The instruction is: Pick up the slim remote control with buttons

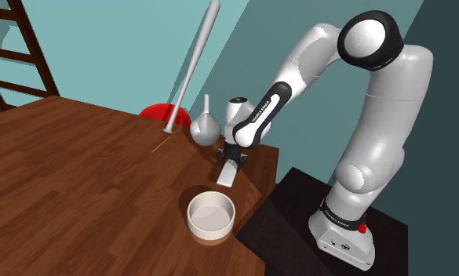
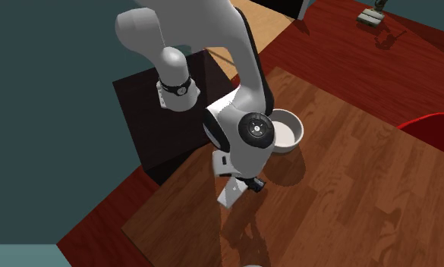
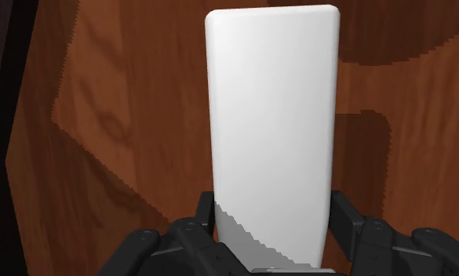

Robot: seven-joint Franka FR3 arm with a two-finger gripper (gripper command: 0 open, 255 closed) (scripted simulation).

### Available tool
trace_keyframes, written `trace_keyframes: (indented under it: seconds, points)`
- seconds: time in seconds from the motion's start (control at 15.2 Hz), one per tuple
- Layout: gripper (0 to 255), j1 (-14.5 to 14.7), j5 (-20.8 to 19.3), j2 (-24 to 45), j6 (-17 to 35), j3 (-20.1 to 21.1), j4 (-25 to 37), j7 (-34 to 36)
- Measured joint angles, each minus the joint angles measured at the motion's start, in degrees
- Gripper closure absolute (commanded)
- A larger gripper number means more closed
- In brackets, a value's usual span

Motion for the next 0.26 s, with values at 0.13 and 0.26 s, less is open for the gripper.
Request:
trace_keyframes:
  seconds: [0.13, 0.26]
  points:
    - [255, -0.3, 1.4, -1.7, -1.4, 0.7, -0.2, -0.8]
    - [255, -0.7, 2.7, -3.3, -2.8, 1.2, -0.3, -1.9]
